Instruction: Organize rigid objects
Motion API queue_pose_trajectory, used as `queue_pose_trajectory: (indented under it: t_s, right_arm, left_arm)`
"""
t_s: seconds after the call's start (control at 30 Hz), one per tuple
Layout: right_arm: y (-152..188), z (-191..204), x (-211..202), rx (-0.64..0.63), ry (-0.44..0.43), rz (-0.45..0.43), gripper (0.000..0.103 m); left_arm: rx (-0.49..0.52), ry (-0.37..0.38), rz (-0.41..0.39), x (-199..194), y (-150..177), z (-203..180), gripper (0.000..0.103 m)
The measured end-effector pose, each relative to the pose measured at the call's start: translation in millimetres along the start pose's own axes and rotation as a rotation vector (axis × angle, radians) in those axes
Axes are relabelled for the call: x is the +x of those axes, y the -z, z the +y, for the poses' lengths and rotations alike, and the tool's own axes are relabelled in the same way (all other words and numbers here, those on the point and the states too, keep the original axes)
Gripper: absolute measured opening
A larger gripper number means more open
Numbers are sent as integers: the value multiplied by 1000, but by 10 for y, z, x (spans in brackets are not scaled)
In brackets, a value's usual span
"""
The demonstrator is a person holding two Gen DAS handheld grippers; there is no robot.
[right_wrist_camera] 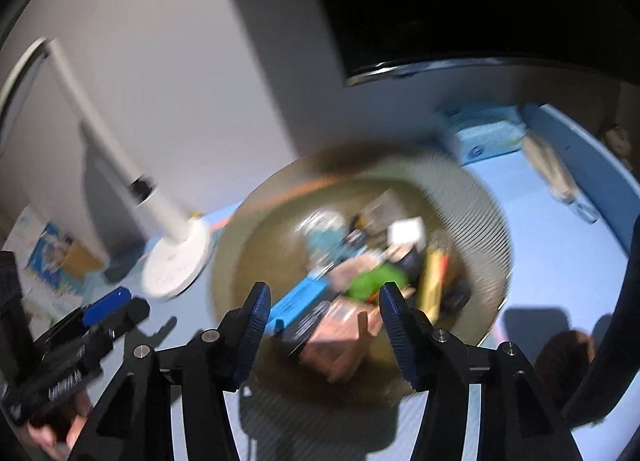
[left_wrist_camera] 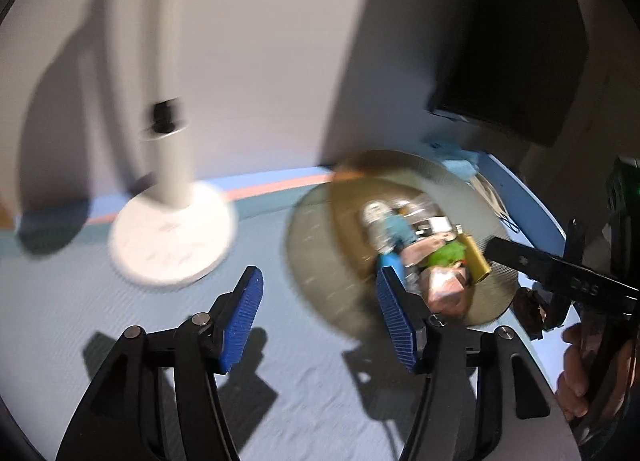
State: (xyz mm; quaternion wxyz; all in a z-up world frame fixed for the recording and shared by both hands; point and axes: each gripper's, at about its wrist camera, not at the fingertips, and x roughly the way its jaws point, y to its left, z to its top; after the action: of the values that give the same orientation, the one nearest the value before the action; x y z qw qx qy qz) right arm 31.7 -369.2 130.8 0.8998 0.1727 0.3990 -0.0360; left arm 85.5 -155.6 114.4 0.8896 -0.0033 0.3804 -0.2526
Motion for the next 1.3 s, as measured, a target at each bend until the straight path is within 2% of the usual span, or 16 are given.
queue_pose_trajectory:
  t_s: [0.03,0.17,0.2,0.33,0.47,0.53,0.6,0.67,0.77,0.83,0.97,1.1,1.3]
  right_arm:
    - [70,65,-36,-9,-17,3,56]
    - [438,365,-82,-45,-74,8,71]
    - [534,437,-32,-55,-87,25,71]
    - [862,734,292,-103,-111,97,71]
    - [1146,985,655,-158,-146,146,71]
    - [1278,1046,796,-186,-116,145,72]
    - [1328,1098,773,-228,-83,122,72]
    - [1370,1098,733,-239,-58,91,84]
    - [1369,1049,688,-220,-5,59,84]
    - [1377,1040,665,-217,-9,49,84]
    - [1375,1109,697,-250,-13,70,84]
    - [1396,1197,716,-296,-8,76,84]
    - [1364,1138,703,-265,-21,69,84]
  left_arm:
    - [-9,-26,-8,-111,75,117,57]
    - [-62,-114,-43,-518,437,624,61]
    - [-84,-136,-51,-595,552,759,65]
    - [-121,-219,-26,-608,917,1169,65]
    - [-142,-225,6,-412,1127,1424,64]
    - [-170,-229,13,-310,1212,1539,64]
    - [-223,-194,41,-263,1197,1635,64]
    - [-261,-171,3,-303,1189,1701,65]
    - [-328,-143,26,-262,1209,1810,64]
    - [-361,-114,17,-273,1214,1868,64]
    - [-345,-103,12,-275,1216,1828,64]
    - [-290,-139,8,-280,1205,1717,64]
    - [-274,-152,-1,-306,1187,1701,64]
